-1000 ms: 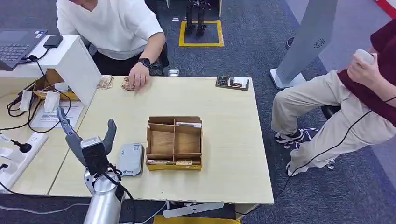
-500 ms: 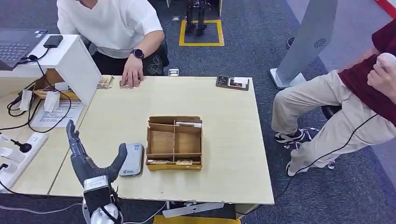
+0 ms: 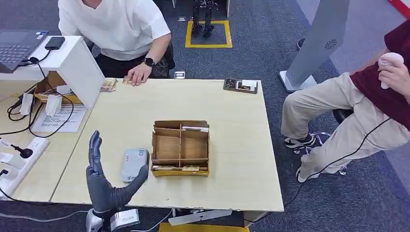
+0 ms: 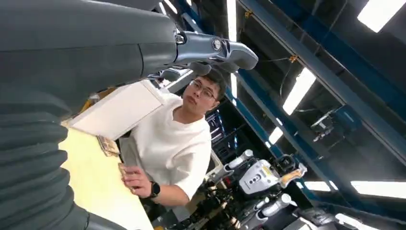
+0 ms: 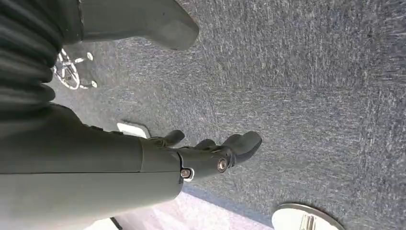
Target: Pass the card to the sensor for recognition and then transmit it.
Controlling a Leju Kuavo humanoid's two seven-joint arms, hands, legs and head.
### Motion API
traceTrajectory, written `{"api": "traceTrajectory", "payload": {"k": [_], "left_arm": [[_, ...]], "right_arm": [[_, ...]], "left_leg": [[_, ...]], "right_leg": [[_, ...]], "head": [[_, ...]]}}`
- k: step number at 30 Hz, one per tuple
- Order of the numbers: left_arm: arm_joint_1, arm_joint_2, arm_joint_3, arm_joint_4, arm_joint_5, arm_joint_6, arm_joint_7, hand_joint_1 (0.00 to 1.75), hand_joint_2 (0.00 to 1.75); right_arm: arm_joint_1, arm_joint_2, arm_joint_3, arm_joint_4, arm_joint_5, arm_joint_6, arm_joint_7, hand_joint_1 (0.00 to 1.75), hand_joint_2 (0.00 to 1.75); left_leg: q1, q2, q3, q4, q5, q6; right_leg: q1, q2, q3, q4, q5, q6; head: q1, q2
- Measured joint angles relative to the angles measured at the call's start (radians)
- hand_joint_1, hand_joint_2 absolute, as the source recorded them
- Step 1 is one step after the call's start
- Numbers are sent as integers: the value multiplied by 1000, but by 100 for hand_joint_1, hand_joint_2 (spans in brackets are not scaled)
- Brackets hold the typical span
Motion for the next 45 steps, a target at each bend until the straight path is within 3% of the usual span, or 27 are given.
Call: {"api": "traceTrajectory", "payload": {"k": [3, 6, 10, 13, 23, 25, 26, 28, 29, 31, 36, 45], "left_arm": [[8, -6, 1, 2, -139, 0, -6, 0, 175], [11, -13, 5, 4, -187, 0, -8, 0, 175], [17, -29, 35, 6, -417, 1, -8, 0, 175], [22, -40, 52, 6, -508, 1, -8, 0, 175], [23, -42, 63, 6, -546, 1, 0, 0, 175], [23, -40, 68, 6, -618, 1, 52, 0, 175], [23, -29, 68, 6, -672, 1, 120, 0, 175], [5, 60, 39, 21, -814, 1, 388, 0, 175], [-12, 106, -8, 33, -829, 1, 485, 0, 175], [-32, 148, -51, 54, -840, -3, 554, 0, 175], [-67, 217, -135, 87, -838, -21, 604, 0, 175], [-131, 306, -227, 123, -817, -135, 711, 0, 175]], "right_arm": [[0, -1, 0, 0, 6, 1, 5, 0, 175], [0, -1, 0, 0, 7, 1, 6, 0, 175], [-1, -2, 0, 0, 16, 5, 14, 0, 175], [-1, -3, 0, 0, 16, 5, 15, 0, 175], [-1, -4, 0, 0, 16, 5, 15, 0, 175], [-1, -5, 0, 0, 16, 5, 15, 0, 175], [-1, -5, 0, 0, 16, 7, 15, 0, 175], [-1, -8, -1, 0, 13, 10, 16, 0, 175], [-1, -8, -3, 0, 8, 16, 16, 0, 175], [-1, -8, -5, 0, 5, 19, 16, 0, 175], [-1, -8, -8, 0, 0, 21, 16, 0, 175], [-1, -9, -12, 0, -5, 22, 16, 0, 175]], "left_leg": [[0, 0, 0, 0, 0, 0], [0, 0, 0, 0, 0, 0], [0, 0, 0, 0, 0, 0], [0, 0, 0, 0, 0, 0], [0, 0, 0, 0, 0, 0], [0, 0, 0, 0, 0, 0], [0, 0, 0, 0, 0, 0], [0, 0, 0, 0, 0, 0], [0, 0, 0, 0, 0, 0], [0, 0, 0, 0, 0, 0], [0, 0, 0, 0, 0, 0], [0, 0, 0, 0, 1, 0]], "right_leg": [[0, 0, 0, 0, 0, 0], [0, 0, 0, 0, 0, 0], [0, -1, 0, 0, 0, 0], [0, 0, 0, 0, 0, 0], [0, 0, 0, 0, 0, 0], [0, -1, 0, 0, 0, 0], [0, 0, 0, 0, 0, 0], [0, 0, 0, 0, 0, 0], [0, 0, 0, 0, 0, 0], [0, 0, 0, 0, 0, 0], [0, 0, 0, 0, 0, 0], [0, 0, 0, 0, 0, 0]], "head": [[0, 0], [0, 0], [0, 0], [0, 0], [0, 0], [0, 0], [0, 0], [0, 0], [0, 0], [0, 0], [0, 0], [0, 0]]}}
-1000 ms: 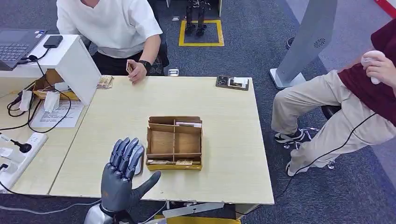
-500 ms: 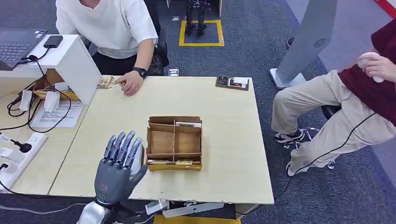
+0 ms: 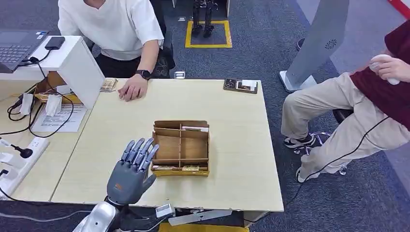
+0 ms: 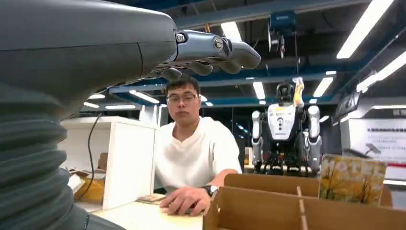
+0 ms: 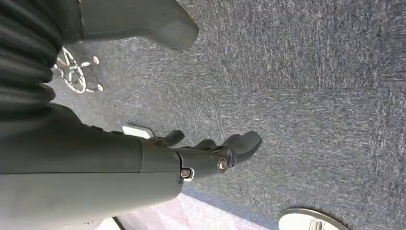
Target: Pass the card to the sensor for recognition and then transmit it.
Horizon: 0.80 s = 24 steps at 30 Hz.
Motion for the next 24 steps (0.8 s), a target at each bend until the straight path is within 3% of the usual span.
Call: {"api": "traceTrajectory", "payload": {"k": [11, 24], "left_arm": [[-45, 61, -48, 8, 24, -76, 34, 0, 175], [-53, 82, -69, 8, 55, -125, 47, 0, 175]], "right_arm": [[0, 0, -3, 0, -3, 0, 0, 0, 175], [0, 0, -5, 0, -3, 0, 0, 0, 175]], "left_leg": [[0, 0, 0, 0, 0, 0], [0, 0, 0, 0, 0, 0]], "right_leg": [[0, 0, 0, 0, 0, 0], [0, 0, 0, 0, 0, 0]], "head": [[0, 0], [0, 0]]}}
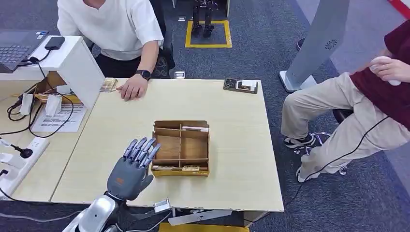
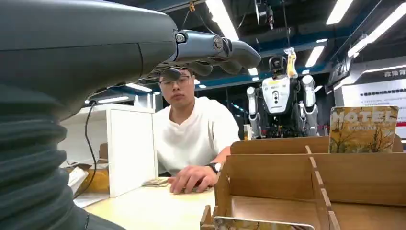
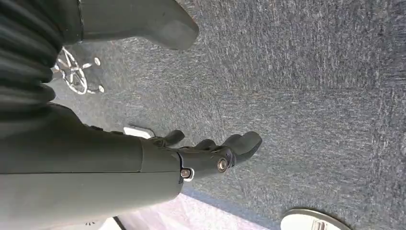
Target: Pass the card to the sensor for recognition and then transmit it.
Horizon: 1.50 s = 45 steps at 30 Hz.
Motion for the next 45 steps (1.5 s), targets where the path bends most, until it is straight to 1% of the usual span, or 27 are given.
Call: {"api": "traceTrajectory", "payload": {"k": [4, 11, 16, 19, 27, 39, 45], "left_arm": [[-2, 6, -2, 0, 8, -23, 2, 0, 175], [-3, 12, -10, 0, 18, -39, 7, 0, 175], [-16, 14, -18, 0, 51, -108, -7, 0, 175], [-28, 15, -26, 0, 60, -127, -7, 0, 175], [-35, 19, -35, -1, 76, -144, -7, 0, 175], [-37, 19, -43, -1, 86, -150, -7, 0, 175], [-40, 17, -45, 1, 111, -173, -3, 0, 175]], "right_arm": [[0, 0, 0, 0, -1, 1, 0, 0, 175], [0, 0, 0, 0, -2, 1, 0, 0, 175], [0, 0, 0, -1, -3, 2, -2, 0, 175], [0, 0, -1, -2, -3, 3, -2, 0, 175], [0, 0, -1, -2, -3, 3, -2, 0, 175], [0, 0, -1, -3, 2, 3, -2, 0, 175], [0, 0, -1, -3, 6, 4, -1, 0, 175]], "left_leg": [[0, 0, 0, 0, 0, 0], [0, 0, 0, 0, 0, 0], [0, 0, 0, 0, 0, 0], [0, 0, 0, 0, 0, 0], [0, 0, 0, 0, 0, 0], [0, 0, 0, 0, 0, 0], [0, 0, 0, 0, 0, 0]], "right_leg": [[0, 0, 0, 0, 0, 0], [0, 0, 0, 0, 0, 0], [0, 0, 0, 0, 0, 0], [0, 0, 0, 0, 0, 0], [0, 0, 0, 0, 0, 0], [0, 0, 0, 0, 0, 0], [0, 0, 0, 0, 0, 0]], "head": [[0, 0], [0, 0], [0, 0], [0, 0], [0, 0], [0, 0], [0, 0]]}}
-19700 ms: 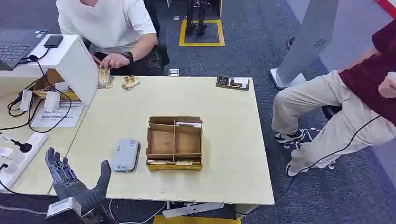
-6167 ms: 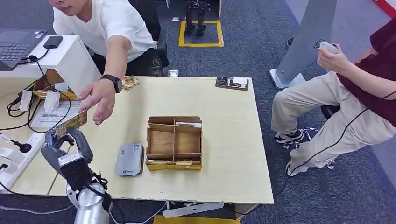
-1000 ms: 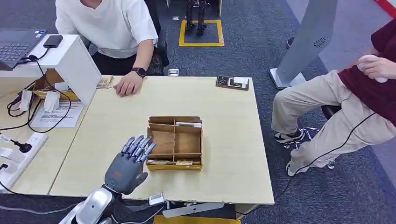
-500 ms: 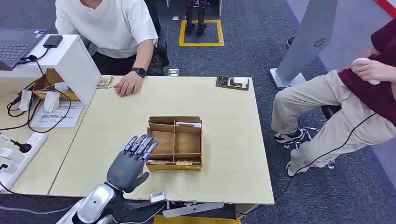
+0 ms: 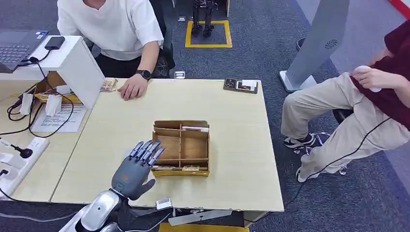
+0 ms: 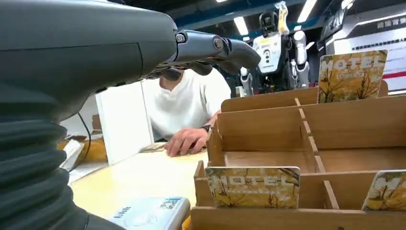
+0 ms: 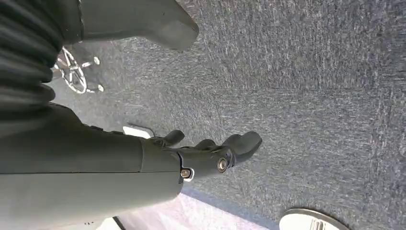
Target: Pass the card to the sensor for recognition and then transmit it.
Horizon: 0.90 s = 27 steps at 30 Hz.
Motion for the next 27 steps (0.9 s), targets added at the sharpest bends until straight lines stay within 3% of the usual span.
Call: {"api": "traceTrajectory", "payload": {"k": [27], "left_arm": [[-32, -59, -5, 168, 75, -34, -23, 0, 175]], "right_arm": [[0, -2, 0, -3, 18, 12, 0, 0, 175]], "left_leg": [[0, 0, 0, 0, 0, 0]], "right_leg": [[0, 0, 0, 0, 0, 0]], "head": [[0, 0]]}}
